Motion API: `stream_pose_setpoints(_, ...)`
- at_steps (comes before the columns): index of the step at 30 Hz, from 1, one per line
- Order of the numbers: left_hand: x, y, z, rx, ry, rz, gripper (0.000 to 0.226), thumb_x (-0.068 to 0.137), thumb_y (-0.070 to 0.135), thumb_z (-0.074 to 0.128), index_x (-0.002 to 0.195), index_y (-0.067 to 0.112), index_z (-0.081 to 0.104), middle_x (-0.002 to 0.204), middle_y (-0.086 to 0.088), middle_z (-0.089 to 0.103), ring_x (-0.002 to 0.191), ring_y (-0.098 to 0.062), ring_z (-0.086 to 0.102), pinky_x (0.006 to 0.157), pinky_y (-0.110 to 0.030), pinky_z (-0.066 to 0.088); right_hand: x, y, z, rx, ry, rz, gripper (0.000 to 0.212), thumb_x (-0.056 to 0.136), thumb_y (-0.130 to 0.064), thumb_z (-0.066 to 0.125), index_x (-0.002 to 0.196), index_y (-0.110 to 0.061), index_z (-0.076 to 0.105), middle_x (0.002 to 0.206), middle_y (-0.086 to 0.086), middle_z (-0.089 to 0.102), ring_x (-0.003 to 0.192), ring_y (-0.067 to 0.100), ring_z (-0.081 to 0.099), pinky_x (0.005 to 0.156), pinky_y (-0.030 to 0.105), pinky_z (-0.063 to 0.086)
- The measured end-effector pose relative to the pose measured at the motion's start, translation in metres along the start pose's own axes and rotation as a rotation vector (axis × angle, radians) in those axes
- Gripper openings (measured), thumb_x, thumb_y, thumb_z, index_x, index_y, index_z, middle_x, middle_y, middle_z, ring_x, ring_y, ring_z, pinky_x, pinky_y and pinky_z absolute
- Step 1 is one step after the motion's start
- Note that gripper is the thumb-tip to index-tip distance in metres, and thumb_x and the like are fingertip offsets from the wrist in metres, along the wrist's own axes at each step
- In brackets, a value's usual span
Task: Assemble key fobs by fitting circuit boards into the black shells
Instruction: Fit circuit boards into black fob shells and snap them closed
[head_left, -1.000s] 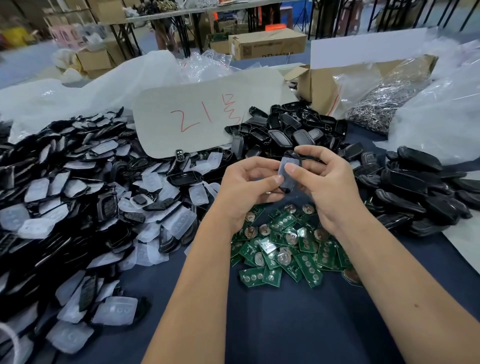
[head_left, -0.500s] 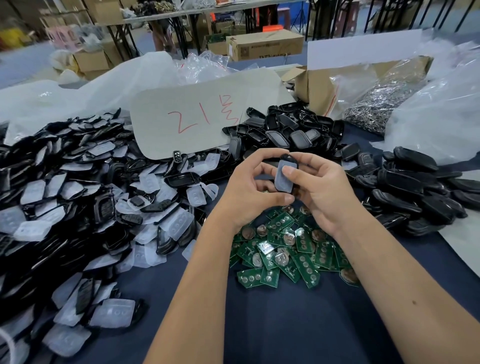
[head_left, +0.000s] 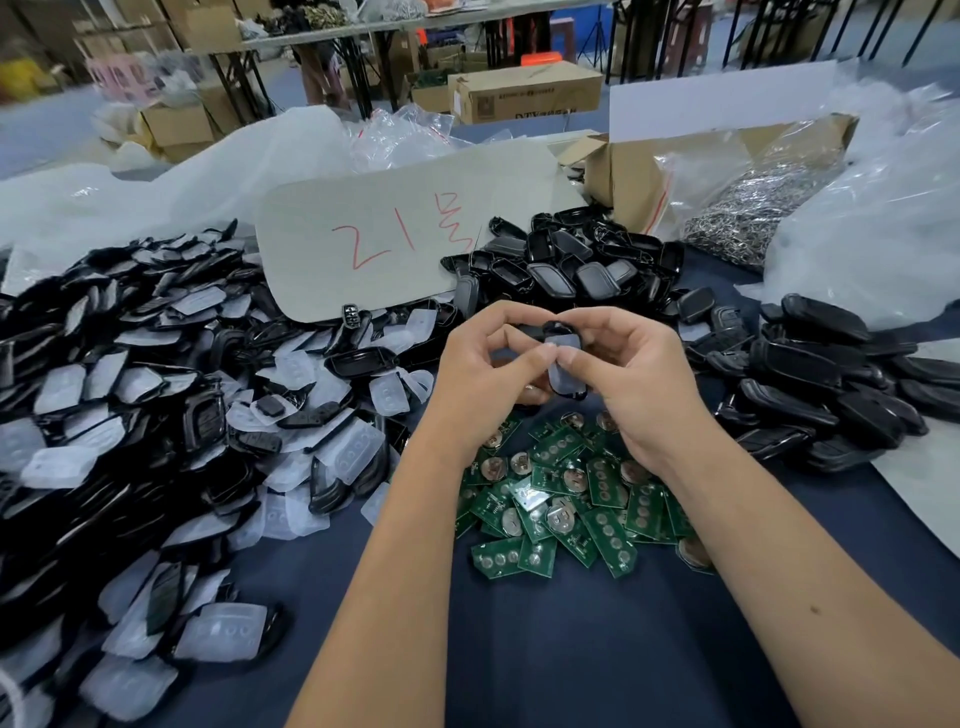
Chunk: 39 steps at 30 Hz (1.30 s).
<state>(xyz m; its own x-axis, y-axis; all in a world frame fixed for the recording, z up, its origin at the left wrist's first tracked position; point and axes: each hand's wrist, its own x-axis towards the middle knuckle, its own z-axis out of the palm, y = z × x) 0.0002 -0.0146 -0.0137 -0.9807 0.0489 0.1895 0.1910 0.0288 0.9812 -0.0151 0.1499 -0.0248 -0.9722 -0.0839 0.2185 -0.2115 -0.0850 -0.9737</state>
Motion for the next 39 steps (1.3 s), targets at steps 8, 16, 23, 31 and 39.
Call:
stream_pose_setpoints(8,0.001,-0.001,-0.002,-0.102,0.031,-0.051,0.022,0.096,-0.003,0.066,0.109,0.014,0.068,0.078,-0.005,0.068,0.079,-0.024,0.072,0.065,-0.033,0.061,0.001,0.006,0.001,-0.047,-0.022,0.071,0.014,0.094,-0.013,0.076,0.108,-0.012,0.072,0.092,0.019,0.076,0.077,0.022,0.073,0.063,0.038,0.061)
stream_pose_setpoints(16,0.000,0.001,0.001,-0.228,0.033,-0.179,0.018,0.096,-0.001,0.066,0.109,0.012,0.069,0.087,-0.010,0.070,0.078,-0.026,0.069,0.063,-0.031,0.061,-0.001,0.002,0.003,0.022,-0.084,0.098,0.012,0.101,-0.008,0.066,0.108,-0.016,0.072,0.099,0.014,0.077,0.082,0.019,0.072,0.058,0.027,0.056)
stream_pose_setpoints(23,-0.001,0.005,0.002,-0.300,0.028,-0.233,0.014,0.097,0.002,0.065,0.105,0.014,0.068,0.092,-0.013,0.072,0.076,-0.025,0.069,0.062,-0.028,0.059,-0.002,-0.001,0.006,0.108,-0.161,0.150,0.011,0.106,-0.007,0.057,0.111,-0.009,0.066,0.092,0.008,0.071,0.072,0.017,0.065,0.054,0.026,0.054)
stream_pose_setpoints(31,0.001,0.003,0.009,-0.166,0.077,-0.143,0.017,0.096,-0.003,0.063,0.100,0.013,0.067,0.079,-0.010,0.070,0.068,-0.023,0.069,0.056,-0.029,0.057,-0.001,-0.002,0.004,-0.085,-0.079,0.082,0.013,0.103,-0.006,0.062,0.113,-0.014,0.065,0.100,0.011,0.075,0.074,0.017,0.067,0.055,0.028,0.053)
stream_pose_setpoints(39,0.002,0.001,0.010,-0.144,0.107,-0.147,0.013,0.097,-0.001,0.064,0.108,0.004,0.064,0.079,-0.005,0.069,0.063,-0.017,0.067,0.053,-0.024,0.055,-0.003,-0.005,0.002,0.079,-0.162,0.182,0.016,0.102,-0.002,0.061,0.115,-0.009,0.066,0.099,0.010,0.073,0.076,0.017,0.067,0.060,0.028,0.057)
